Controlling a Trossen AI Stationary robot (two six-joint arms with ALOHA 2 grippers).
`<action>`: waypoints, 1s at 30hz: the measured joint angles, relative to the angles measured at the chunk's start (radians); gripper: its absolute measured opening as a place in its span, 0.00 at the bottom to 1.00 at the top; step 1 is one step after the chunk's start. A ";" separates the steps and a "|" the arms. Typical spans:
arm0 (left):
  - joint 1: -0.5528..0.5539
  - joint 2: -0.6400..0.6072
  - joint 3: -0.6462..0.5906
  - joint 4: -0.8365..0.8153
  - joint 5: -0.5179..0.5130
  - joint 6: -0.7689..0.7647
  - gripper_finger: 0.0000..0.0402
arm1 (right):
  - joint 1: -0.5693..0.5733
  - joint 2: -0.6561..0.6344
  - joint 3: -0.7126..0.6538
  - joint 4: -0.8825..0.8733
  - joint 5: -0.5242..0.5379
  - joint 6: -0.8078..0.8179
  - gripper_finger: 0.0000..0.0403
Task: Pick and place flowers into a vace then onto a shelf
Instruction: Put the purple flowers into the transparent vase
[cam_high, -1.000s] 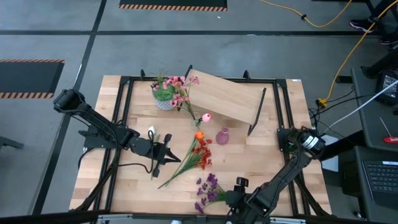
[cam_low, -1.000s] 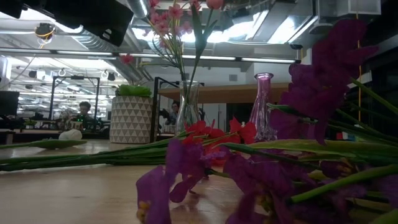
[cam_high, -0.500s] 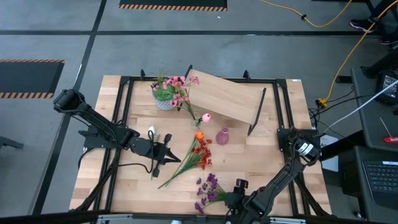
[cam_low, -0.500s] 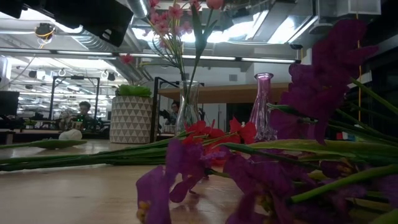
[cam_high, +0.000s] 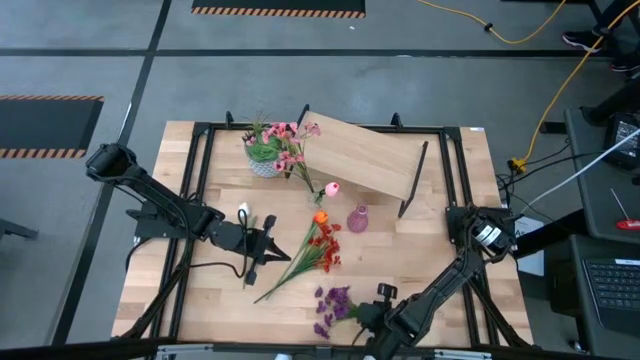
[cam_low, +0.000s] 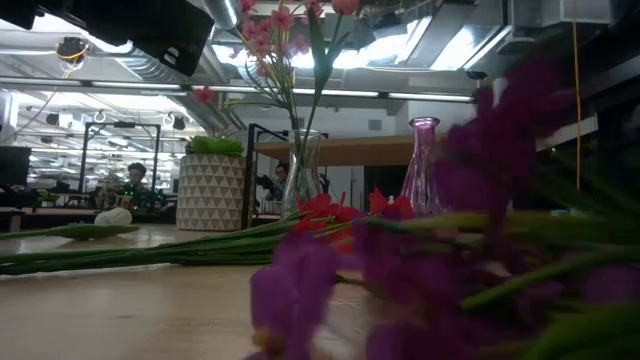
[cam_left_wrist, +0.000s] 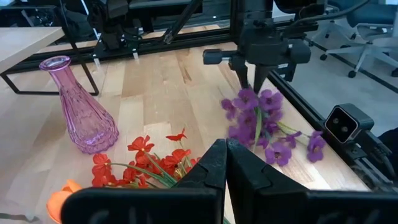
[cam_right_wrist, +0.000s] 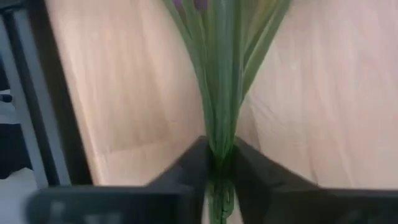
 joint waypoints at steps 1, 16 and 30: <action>0.000 0.000 0.000 0.000 0.000 0.000 0.01 | -0.006 -0.001 0.000 -0.003 -0.008 0.010 0.09; 0.000 -0.003 0.000 0.001 -0.003 0.012 0.00 | -0.062 -0.068 0.039 -0.106 0.009 -0.010 0.03; 0.000 -0.013 0.000 0.002 -0.003 0.130 0.01 | -0.080 -0.395 -0.026 -0.156 0.261 -0.158 0.02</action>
